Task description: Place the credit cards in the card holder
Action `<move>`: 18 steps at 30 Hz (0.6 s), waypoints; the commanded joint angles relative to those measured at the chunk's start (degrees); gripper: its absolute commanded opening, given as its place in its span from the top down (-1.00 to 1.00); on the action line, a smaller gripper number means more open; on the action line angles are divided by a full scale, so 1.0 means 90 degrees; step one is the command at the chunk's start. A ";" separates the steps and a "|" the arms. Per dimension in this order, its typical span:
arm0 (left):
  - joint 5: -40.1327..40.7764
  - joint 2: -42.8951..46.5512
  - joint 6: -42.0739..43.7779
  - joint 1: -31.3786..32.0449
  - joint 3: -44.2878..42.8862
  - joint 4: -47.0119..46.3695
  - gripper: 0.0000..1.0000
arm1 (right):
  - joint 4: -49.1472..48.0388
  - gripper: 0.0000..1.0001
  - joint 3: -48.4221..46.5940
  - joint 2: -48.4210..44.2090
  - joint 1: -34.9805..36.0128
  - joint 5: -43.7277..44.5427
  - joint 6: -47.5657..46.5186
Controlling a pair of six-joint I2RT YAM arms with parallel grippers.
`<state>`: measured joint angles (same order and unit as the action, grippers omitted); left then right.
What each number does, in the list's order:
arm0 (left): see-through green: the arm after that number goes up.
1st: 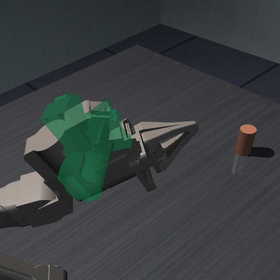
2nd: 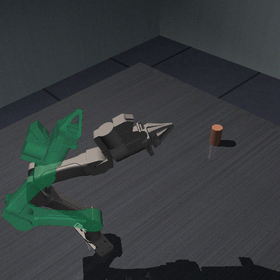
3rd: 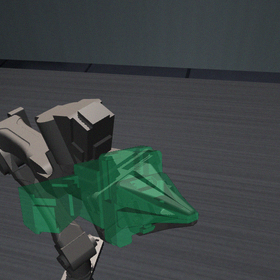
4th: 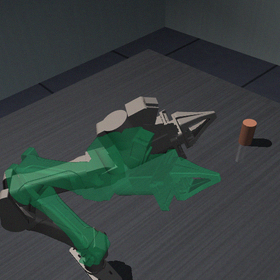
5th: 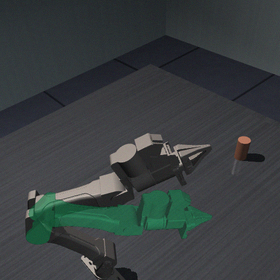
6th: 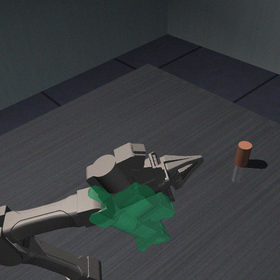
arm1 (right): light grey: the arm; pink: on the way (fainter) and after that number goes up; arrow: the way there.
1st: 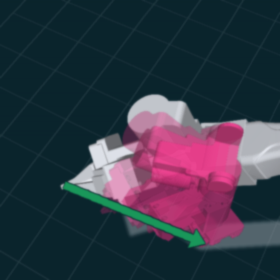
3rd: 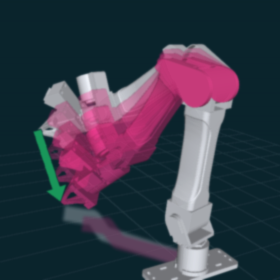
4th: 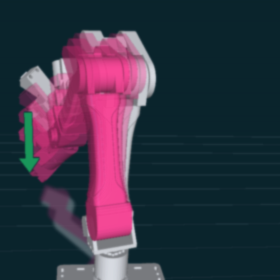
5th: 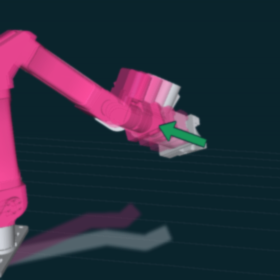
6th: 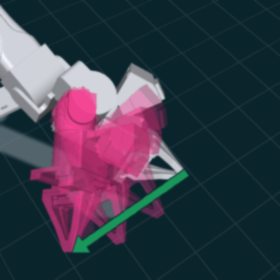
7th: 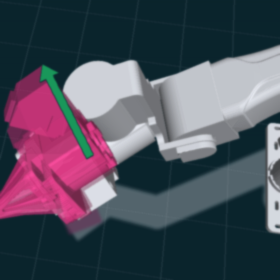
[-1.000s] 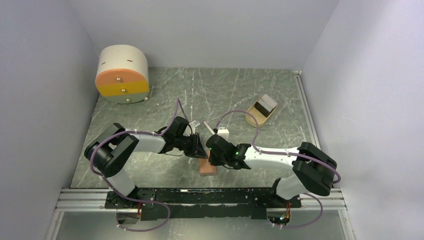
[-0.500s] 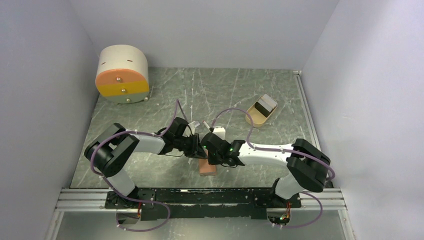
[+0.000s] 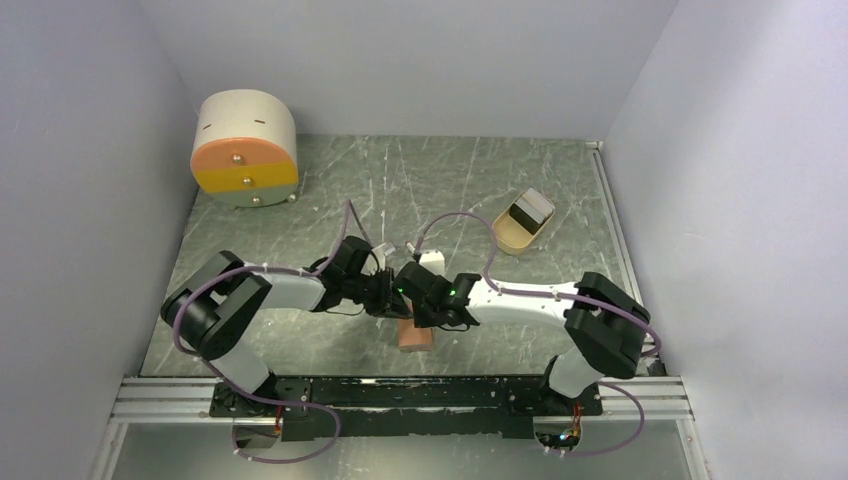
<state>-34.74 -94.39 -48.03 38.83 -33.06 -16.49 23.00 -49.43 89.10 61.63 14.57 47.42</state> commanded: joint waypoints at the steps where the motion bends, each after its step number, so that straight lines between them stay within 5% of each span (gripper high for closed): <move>1: 0.0075 0.0579 0.0135 -0.0186 -0.0059 0.0612 0.59 | 0.0665 0.50 -0.0387 -0.0299 0.0003 0.0565 -0.0203; 6: 0.0764 0.1898 0.0608 -0.0371 -0.0890 0.2202 0.36 | 0.0865 0.11 -0.0709 -0.1722 0.0006 0.1211 -0.0307; 7: 0.0996 0.2152 0.0753 -0.0378 -0.1126 0.2620 0.24 | 0.0794 -0.13 -0.0620 -0.2035 0.0002 0.1255 -0.0292; 8: 0.1188 0.2425 0.0860 -0.0373 -0.1329 0.2956 0.10 | 0.0659 -0.76 -0.0504 -0.2388 -0.0001 0.1273 -0.0335; 9: 0.1386 0.2679 0.0966 -0.0378 -0.1526 0.3296 -0.06 | 0.0508 -1.00 -0.0375 -0.2711 -0.0002 0.1292 -0.0415; 10: 0.1609 0.2936 0.1048 -0.0379 -0.1711 0.3602 -0.35 | 0.0422 -0.99 -0.0248 -0.3011 0.0007 0.1323 -0.0420; 11: 0.1799 0.3195 0.1143 -0.0370 -0.1872 0.3960 -0.87 | 0.0368 -0.99 -0.0083 -0.3299 0.0006 0.1333 -0.0406; 12: 0.2064 0.3424 0.1205 -0.0378 -0.2035 0.4220 -0.99 | 0.0359 -0.99 -0.0012 -0.3562 0.0002 0.1346 -0.0385; 18: 0.2993 0.4744 0.1431 -0.0374 -0.2642 0.5394 -0.97 | 0.0803 -0.99 0.0229 -0.4705 0.0004 0.1606 0.0038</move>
<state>-16.10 -56.77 -38.04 35.66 -54.50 19.84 26.79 -49.15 50.87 61.63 25.80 45.34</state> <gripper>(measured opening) 0.986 0.992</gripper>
